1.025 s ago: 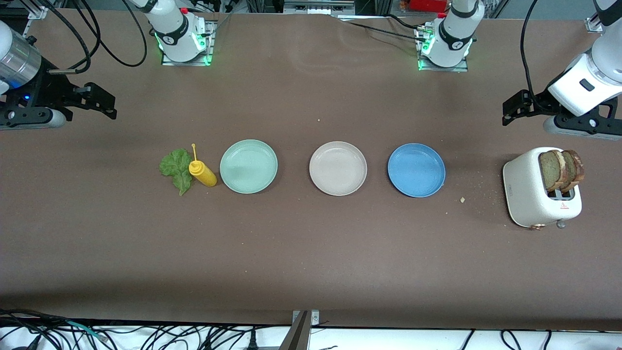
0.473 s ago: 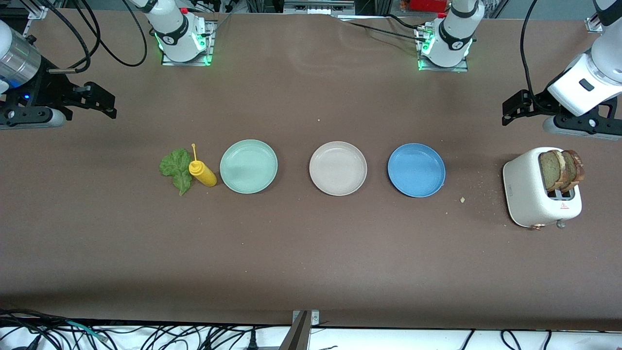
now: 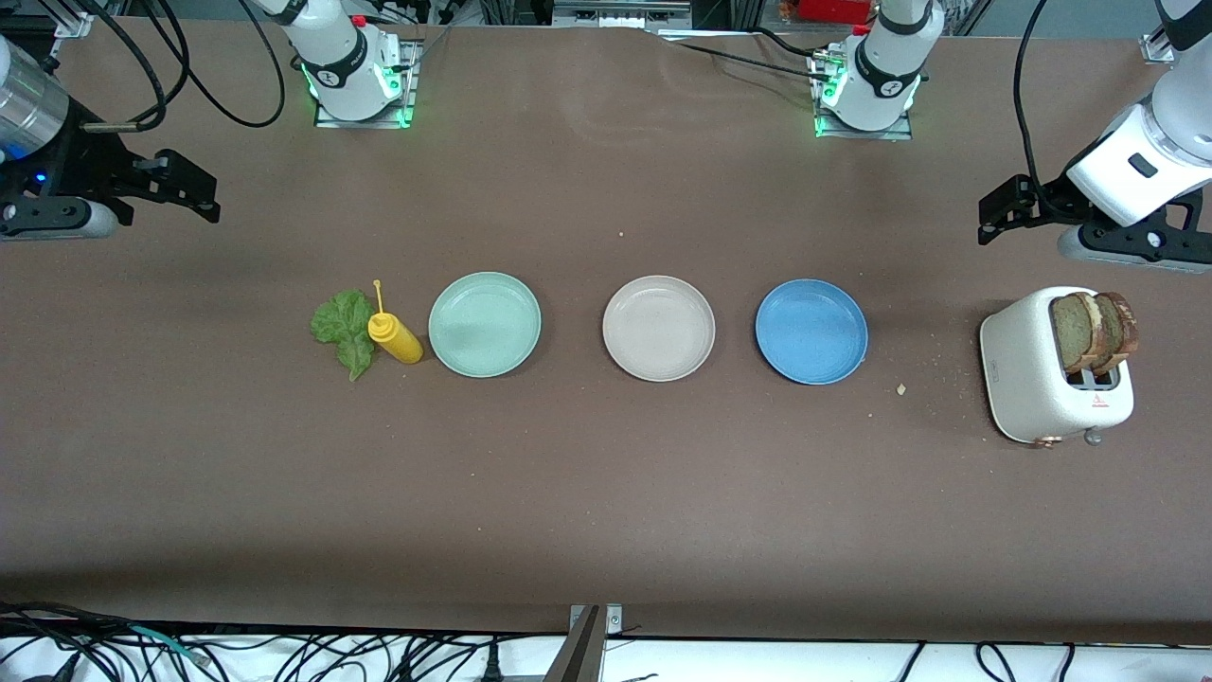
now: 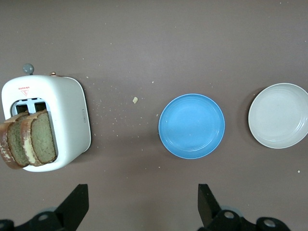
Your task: Make sandwich in beige plate with both arms
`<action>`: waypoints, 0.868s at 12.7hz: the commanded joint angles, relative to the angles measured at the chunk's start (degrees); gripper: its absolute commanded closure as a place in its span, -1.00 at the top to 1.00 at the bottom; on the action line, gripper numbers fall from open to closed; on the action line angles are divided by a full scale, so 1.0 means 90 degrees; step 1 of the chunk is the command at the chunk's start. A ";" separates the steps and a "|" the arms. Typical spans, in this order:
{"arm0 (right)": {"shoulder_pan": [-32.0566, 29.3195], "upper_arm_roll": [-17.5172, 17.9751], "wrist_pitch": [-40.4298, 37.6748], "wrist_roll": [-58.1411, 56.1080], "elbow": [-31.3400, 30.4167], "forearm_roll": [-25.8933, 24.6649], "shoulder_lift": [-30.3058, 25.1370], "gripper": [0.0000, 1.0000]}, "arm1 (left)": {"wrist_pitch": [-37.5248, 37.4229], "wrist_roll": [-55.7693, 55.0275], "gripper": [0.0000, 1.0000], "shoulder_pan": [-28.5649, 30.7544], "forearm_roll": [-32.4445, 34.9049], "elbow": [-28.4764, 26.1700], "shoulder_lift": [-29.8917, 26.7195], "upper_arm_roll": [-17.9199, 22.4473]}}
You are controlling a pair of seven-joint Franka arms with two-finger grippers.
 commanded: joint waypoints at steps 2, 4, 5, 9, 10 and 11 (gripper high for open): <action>0.0019 -0.0042 -0.0228 0.0057 0.0056 0.0078 -0.0061 1.00 | -0.0011 0.0090 1.00 -0.0028 0.0162 -0.0062 -0.0106 -0.0006; 0.0029 -0.0033 -0.0141 0.0067 0.0056 0.0098 -0.0042 1.00 | -0.0021 0.0099 1.00 -0.0018 0.0153 -0.0062 -0.0106 0.0004; 0.0029 -0.0032 -0.0102 0.0067 0.0056 0.0108 -0.0023 1.00 | -0.0021 0.0099 1.00 -0.0018 0.0153 -0.0062 -0.0097 0.0013; 0.0039 -0.0023 -0.0131 0.0067 0.0056 0.0108 -0.0022 1.00 | -0.0021 0.0099 1.00 0.0051 0.0153 -0.0062 -0.0077 0.0072; 0.0029 -0.0023 -0.0131 0.0067 0.0056 0.0098 -0.0022 1.00 | -0.0021 0.0099 1.00 0.0051 0.0162 -0.0062 -0.0067 0.0072; 0.0029 -0.0023 -0.0111 0.0067 0.0056 0.0108 -0.0022 1.00 | -0.0011 0.0099 1.00 0.0060 0.0153 -0.0062 -0.0067 0.0082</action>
